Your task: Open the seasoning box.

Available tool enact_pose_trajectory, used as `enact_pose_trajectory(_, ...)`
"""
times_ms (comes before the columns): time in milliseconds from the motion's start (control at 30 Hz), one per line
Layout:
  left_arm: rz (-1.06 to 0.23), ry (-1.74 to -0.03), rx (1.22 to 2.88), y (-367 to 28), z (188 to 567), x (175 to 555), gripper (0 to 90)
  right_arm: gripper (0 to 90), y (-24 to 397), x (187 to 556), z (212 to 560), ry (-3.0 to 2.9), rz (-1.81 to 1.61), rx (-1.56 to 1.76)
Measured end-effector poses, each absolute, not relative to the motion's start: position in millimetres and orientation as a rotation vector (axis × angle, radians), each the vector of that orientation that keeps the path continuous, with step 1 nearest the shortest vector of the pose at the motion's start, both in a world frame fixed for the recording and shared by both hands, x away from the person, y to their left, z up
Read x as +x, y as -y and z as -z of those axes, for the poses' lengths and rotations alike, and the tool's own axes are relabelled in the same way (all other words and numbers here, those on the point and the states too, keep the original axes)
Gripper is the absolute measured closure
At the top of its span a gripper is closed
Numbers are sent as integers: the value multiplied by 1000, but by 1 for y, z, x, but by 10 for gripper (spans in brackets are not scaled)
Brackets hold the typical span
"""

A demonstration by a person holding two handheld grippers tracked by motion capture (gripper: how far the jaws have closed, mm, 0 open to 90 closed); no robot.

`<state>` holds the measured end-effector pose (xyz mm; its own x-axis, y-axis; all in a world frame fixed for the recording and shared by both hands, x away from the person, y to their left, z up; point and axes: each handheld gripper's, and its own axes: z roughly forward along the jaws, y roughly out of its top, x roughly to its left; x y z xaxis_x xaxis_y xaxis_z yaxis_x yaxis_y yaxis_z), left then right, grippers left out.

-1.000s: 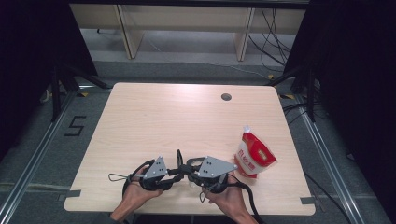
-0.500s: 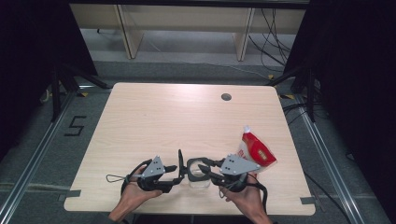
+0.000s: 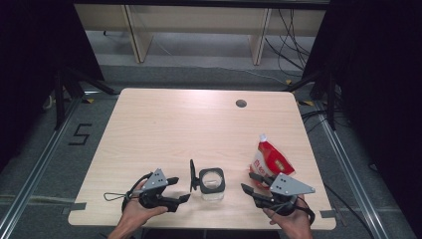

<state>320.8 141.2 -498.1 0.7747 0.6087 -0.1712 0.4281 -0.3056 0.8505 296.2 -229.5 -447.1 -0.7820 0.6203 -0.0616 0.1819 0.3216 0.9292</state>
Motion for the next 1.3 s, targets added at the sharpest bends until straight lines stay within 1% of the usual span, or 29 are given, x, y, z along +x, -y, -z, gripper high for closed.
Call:
enact_pose_trajectory(100,-224,-781,1956,-143,497,321,232,529,241,290,450,-2183,-1460,734)
enact_pose_trajectory(267,-211,-779,1933,-141,497,317,227,526,256,279,453,-2185,-1437,842)
enact_pose_trajectory(333,-214,-778,1933,-141,497,317,227,526,261,281,454,-2169,-1426,791)
enact_pose_trajectory(467,-225,-763,1957,-144,496,317,227,526,270,272,456,-2177,-1415,850)
enact_pose_trajectory(533,-224,-767,1948,-144,496,317,227,526,271,272,457,-2170,-1418,837)
enact_pose_trajectory(633,-233,-773,1949,-145,497,317,227,519,282,268,461,-2168,-1412,930)
enact_pose_trajectory(833,-228,-795,1947,-145,497,316,226,503,293,266,466,-2170,-1367,965)
enact_pose_trajectory(900,-227,-813,1954,-146,499,316,225,461,297,267,471,-2176,-1363,985)
enact_pose_trajectory(933,-238,-794,1965,-146,499,318,224,446,297,265,471,-2161,-1344,1022)
enact_pose_trajectory(1100,-236,-804,1949,-146,499,318,216,343,304,271,475,-2093,-1345,1049)
enact_pose_trajectory(1167,-233,-808,1947,-146,499,318,206,328,305,273,476,-2074,-1346,1035)
enact_pose_trajectory(1200,-228,-817,1939,-146,499,317,188,319,306,273,476,-2069,-1352,1082)
enact_pose_trajectory(1267,-230,-844,1916,-146,498,316,170,290,308,279,477,-2036,-1369,1035)
enact_pose_trajectory(1300,-233,-832,1928,-147,498,317,170,282,306,277,477,-2035,-1382,1088)
